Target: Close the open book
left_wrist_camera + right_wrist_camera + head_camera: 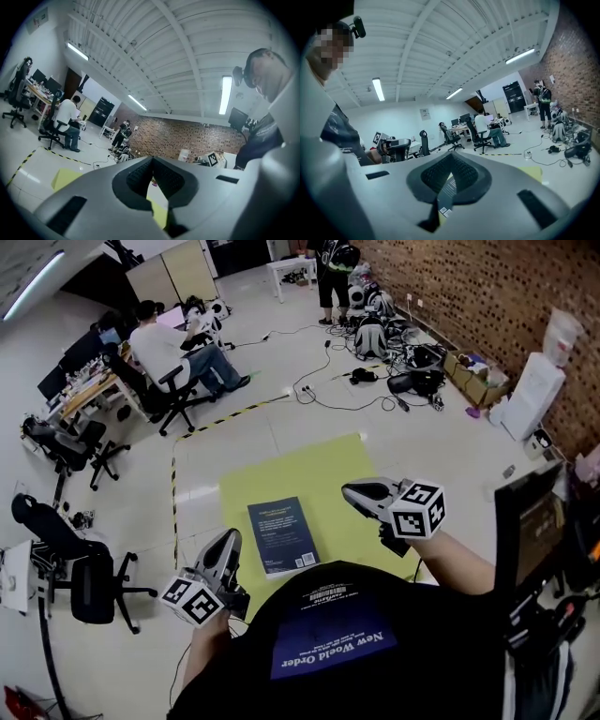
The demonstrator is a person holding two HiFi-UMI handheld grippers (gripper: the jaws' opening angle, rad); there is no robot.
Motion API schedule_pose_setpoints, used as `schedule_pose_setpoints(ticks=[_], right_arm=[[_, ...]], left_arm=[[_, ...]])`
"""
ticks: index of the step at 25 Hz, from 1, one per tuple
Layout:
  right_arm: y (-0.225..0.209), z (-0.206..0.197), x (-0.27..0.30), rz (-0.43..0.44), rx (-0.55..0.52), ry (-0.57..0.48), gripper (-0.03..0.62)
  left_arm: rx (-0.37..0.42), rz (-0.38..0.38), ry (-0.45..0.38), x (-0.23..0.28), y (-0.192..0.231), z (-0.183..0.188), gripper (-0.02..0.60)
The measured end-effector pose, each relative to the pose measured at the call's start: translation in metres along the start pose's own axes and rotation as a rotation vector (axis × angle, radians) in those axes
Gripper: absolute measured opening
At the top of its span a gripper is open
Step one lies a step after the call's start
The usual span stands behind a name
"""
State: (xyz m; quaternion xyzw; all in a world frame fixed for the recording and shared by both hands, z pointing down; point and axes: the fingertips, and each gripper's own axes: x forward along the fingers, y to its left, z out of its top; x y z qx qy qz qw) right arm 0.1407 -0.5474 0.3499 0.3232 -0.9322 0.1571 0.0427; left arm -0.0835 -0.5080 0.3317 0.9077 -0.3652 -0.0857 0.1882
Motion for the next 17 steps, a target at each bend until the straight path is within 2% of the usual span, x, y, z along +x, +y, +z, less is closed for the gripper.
schedule_pose_setpoints(ticks=[17], right_arm=[[-0.003,0.000,-0.004,0.012,-0.034,-0.018,-0.017]], left_arm=[[0.017,-0.029,0.019,0.009,-0.011,-0.004,0.008]])
